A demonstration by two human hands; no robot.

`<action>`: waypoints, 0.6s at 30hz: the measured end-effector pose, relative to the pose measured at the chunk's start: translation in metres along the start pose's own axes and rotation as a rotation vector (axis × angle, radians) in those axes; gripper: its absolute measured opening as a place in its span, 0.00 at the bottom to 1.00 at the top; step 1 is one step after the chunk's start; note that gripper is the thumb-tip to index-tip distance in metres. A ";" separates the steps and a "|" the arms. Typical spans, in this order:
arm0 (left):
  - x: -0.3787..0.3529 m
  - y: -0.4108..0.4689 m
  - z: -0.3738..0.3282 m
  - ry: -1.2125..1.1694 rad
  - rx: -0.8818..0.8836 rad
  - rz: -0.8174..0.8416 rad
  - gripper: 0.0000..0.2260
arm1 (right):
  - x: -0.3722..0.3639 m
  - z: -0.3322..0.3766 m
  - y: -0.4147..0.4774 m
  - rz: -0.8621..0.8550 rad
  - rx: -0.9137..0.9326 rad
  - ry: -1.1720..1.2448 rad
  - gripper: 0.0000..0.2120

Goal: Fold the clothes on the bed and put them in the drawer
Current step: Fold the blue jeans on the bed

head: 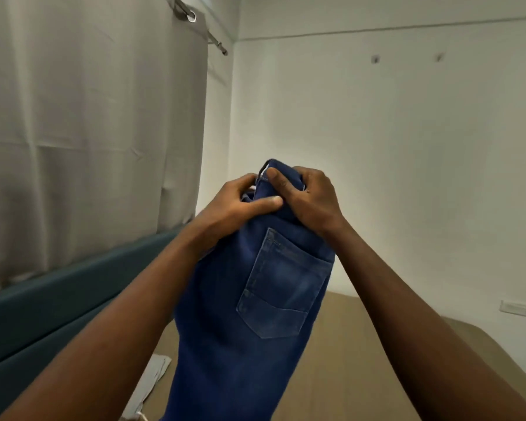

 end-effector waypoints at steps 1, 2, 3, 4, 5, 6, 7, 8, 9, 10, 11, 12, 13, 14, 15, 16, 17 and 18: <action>0.014 -0.011 0.007 -0.096 0.021 -0.056 0.18 | 0.007 0.002 0.000 -0.038 0.007 -0.011 0.29; 0.037 -0.026 0.022 -0.166 0.073 -0.206 0.22 | 0.015 0.005 -0.001 -0.081 0.020 -0.028 0.29; 0.066 -0.045 0.043 -0.173 0.155 -0.418 0.28 | 0.023 0.009 0.000 -0.121 0.031 -0.056 0.29; 0.090 -0.073 0.070 -0.122 0.267 -0.572 0.34 | 0.029 0.012 -0.001 -0.146 0.040 -0.072 0.28; 0.103 -0.099 0.097 -0.062 0.403 -0.617 0.38 | 0.036 0.016 -0.001 -0.160 0.060 -0.092 0.28; 0.103 -0.129 0.124 -0.062 0.569 -0.586 0.39 | 0.038 0.020 -0.003 -0.159 0.075 -0.109 0.27; 0.092 -0.151 0.148 -0.113 0.713 -0.495 0.40 | 0.040 0.025 -0.002 -0.161 0.090 -0.125 0.27; 0.077 -0.171 0.160 -0.185 0.822 -0.410 0.43 | 0.039 0.029 -0.002 -0.154 0.104 -0.130 0.27; 0.066 -0.182 0.167 -0.237 0.864 -0.359 0.46 | 0.037 0.033 -0.004 -0.144 0.120 -0.120 0.27; 0.054 -0.183 0.169 -0.289 0.867 -0.314 0.47 | 0.035 0.039 -0.005 -0.136 0.141 -0.114 0.27; 0.044 -0.182 0.169 -0.362 0.845 -0.296 0.44 | 0.031 0.046 -0.008 -0.116 0.159 -0.108 0.27; 0.034 -0.178 0.163 -0.454 0.809 -0.287 0.38 | 0.028 0.052 -0.010 -0.101 0.172 -0.113 0.27; 0.025 -0.172 0.155 -0.519 0.767 -0.291 0.31 | 0.026 0.058 -0.013 -0.088 0.187 -0.135 0.27; 0.024 -0.170 0.151 -0.554 0.730 -0.325 0.26 | 0.024 0.064 -0.017 -0.077 0.201 -0.172 0.29; 0.027 -0.168 0.147 -0.527 0.683 -0.361 0.22 | 0.025 0.070 -0.020 -0.071 0.217 -0.214 0.31; 0.034 -0.168 0.143 -0.450 0.611 -0.428 0.18 | 0.027 0.073 -0.023 -0.070 0.232 -0.258 0.32; 0.046 -0.169 0.137 -0.353 0.506 -0.528 0.16 | 0.033 0.075 -0.025 -0.077 0.244 -0.305 0.34; 0.060 -0.173 0.125 -0.241 0.382 -0.641 0.18 | 0.039 0.076 -0.027 -0.089 0.253 -0.368 0.34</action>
Point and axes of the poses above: each hand's wrist, its own y-axis towards the middle knuckle, its own x-axis out of the back of the hand, z = x × y, the point moved 9 cm from there along y, towards the middle knuckle, and after that the axes turned 13 degrees about -y, right-handed, at the moved point
